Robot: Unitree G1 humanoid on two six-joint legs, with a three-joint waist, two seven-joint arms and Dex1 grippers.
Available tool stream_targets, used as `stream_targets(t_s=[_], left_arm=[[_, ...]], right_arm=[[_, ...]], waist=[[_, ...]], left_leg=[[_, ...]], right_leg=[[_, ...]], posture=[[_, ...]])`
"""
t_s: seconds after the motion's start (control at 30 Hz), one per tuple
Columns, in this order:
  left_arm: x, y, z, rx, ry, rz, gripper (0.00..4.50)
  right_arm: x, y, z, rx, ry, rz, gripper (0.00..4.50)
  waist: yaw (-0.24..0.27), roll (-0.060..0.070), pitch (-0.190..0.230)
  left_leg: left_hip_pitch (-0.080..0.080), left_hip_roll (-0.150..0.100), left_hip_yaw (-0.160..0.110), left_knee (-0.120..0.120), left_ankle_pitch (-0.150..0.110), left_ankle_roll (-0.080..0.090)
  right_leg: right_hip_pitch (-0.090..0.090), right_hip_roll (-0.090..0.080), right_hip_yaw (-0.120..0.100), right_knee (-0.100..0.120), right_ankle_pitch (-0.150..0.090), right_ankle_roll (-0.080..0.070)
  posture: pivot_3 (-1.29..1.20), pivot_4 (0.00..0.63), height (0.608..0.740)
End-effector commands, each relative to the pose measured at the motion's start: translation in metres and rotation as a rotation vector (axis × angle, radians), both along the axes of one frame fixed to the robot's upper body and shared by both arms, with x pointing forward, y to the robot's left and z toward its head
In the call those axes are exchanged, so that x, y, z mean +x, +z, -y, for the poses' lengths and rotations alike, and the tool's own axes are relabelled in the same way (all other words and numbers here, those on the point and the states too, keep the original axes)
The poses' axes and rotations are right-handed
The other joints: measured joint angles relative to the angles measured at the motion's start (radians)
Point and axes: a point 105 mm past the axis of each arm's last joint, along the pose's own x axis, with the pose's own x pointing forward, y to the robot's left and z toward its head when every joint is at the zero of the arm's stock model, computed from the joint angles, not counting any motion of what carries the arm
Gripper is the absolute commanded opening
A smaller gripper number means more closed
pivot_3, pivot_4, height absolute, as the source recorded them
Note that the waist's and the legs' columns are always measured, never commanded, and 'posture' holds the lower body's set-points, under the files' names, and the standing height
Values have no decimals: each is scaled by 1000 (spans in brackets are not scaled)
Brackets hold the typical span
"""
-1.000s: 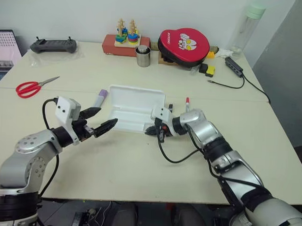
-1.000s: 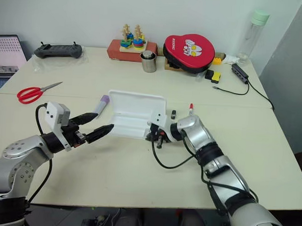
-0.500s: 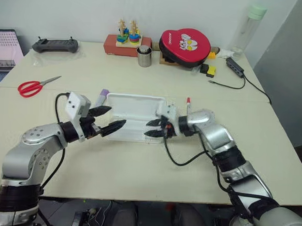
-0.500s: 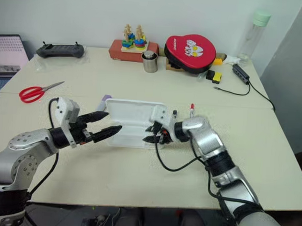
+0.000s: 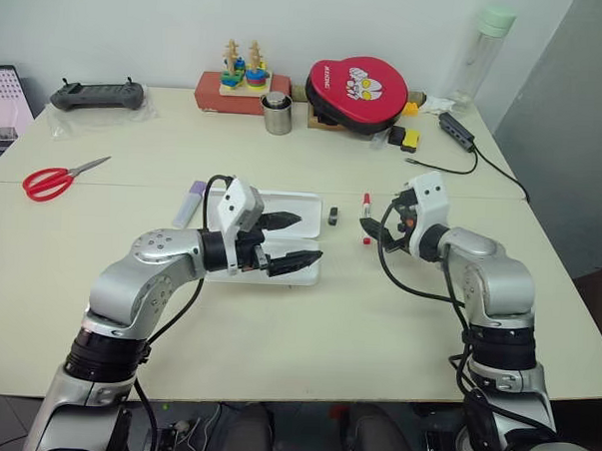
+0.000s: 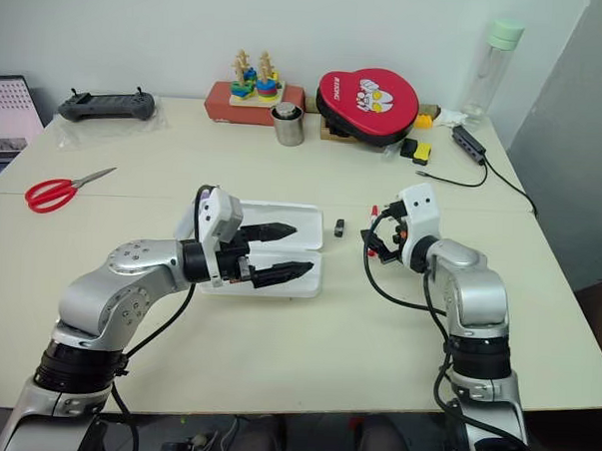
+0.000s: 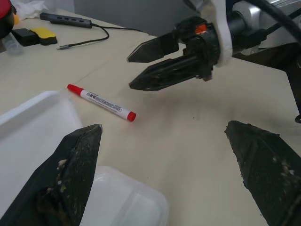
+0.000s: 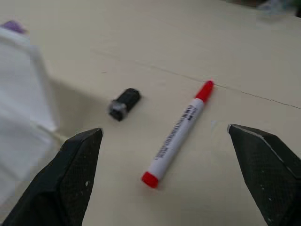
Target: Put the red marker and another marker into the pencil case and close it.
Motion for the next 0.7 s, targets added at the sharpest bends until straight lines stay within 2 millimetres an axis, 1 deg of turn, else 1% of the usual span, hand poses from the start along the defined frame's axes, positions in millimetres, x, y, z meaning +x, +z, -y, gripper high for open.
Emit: stream_targets(t_s=[0.03,0.07,0.13,0.27,0.3,0.37,0.43,0.47,0.57,0.7], left_arm=[[5,14,11,-19,-16,64,4500],[8,16,13,-29,-8,69,4500],[10,19,16,-46,-5,75,4500],[13,22,20,-55,-1,95,4500],[13,23,20,-56,2,100,4500],[13,24,20,-57,10,108,4500],[13,26,18,-58,22,114,4500],[14,26,18,-59,28,117,4500],[15,27,17,-63,45,124,4500],[14,27,17,-71,53,128,4500]], right_arm=[[11,7,2,41,-113,27,4482],[12,8,0,55,-123,25,4482],[18,2,-8,54,-139,9,4482],[27,-26,-9,-14,-185,-53,4482],[28,-34,-9,-33,-191,-70,4308],[29,-43,-8,-60,-195,-85,4009],[29,-49,-9,-91,-190,-87,3519],[29,-50,-9,-98,-189,-85,3160],[29,-49,-11,-91,-185,-80,2511],[31,-46,-10,-91,-190,-70,1416]], waist=[[1,0,0],[1,0,0],[1,0,0],[-1,0,0],[-1,0,0],[-2,0,0],[-3,0,0],[-3,0,0],[-5,0,0],[-5,0,0]], left_leg=[[0,0,0,0,0,0],[0,0,0,0,0,0],[-1,0,0,0,0,0],[0,0,0,0,0,0],[0,0,0,0,0,0],[-1,0,0,0,0,0],[-1,0,0,0,0,0],[0,0,0,0,0,0],[0,0,0,0,0,0],[0,0,0,0,0,0]], right_leg=[[0,0,0,0,0,0],[0,0,0,0,0,0],[0,0,0,0,0,0],[0,0,0,0,0,0],[0,0,0,0,0,0],[0,0,0,0,0,0],[0,0,0,0,0,0],[0,0,0,0,0,0],[0,0,0,0,0,0],[0,0,0,0,0,0]], posture=[[0,150,740],[0,150,740],[0,150,740],[0,150,740],[0,150,740],[0,150,740],[0,150,740],[0,150,740],[0,150,740],[0,150,740]])
